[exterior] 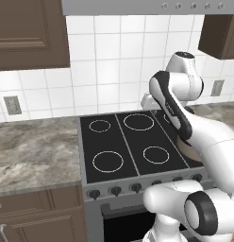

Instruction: Move the pot and pan from the stove into the sink.

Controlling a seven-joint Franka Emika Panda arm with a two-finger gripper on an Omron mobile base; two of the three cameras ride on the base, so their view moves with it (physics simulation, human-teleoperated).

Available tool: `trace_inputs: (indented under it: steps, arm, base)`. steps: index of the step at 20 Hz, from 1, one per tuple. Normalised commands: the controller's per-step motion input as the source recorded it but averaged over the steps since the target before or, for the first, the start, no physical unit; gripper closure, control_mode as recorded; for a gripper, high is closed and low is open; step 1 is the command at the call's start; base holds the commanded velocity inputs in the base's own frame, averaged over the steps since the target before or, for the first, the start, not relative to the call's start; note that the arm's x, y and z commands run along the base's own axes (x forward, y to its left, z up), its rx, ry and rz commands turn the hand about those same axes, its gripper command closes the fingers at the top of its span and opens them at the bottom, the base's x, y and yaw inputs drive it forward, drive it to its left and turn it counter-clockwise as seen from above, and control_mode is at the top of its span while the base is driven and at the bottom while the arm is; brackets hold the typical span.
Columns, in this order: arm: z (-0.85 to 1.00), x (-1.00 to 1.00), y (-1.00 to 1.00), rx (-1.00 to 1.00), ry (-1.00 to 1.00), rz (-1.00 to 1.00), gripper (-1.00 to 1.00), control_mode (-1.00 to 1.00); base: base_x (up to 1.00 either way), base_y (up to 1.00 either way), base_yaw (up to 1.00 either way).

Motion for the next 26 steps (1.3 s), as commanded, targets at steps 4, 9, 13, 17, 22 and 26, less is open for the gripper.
trace_inputs:
  steps: [4,9,13,17,22,26]
  arm:
    - [-0.02,-0.01,-0.22,0.03,0.0,0.0,-1.0,-1.0]
    - [-0.05,-0.03,-0.67,0.1,0.0,0.0,-1.0,-1.0]
    - [-0.11,0.0,-0.79,0.11,0.01,0.0,-1.0,-1.0]
    - [-0.18,0.0,-0.78,0.09,0.05,0.0,-1.0,-1.0]
    - [-0.19,0.0,-0.75,0.07,0.04,0.0,-1.0,-1.0]
    - [-0.19,0.0,-0.52,0.02,0.01,0.0,-1.0,-1.0]
  base:
    - [0.0,0.0,0.0]
    - [0.0,0.0,0.0]
    - [0.0,0.0,0.0]
    - [0.0,0.0,0.0]
    - [0.0,0.0,0.0]
    - [0.0,0.0,0.0]
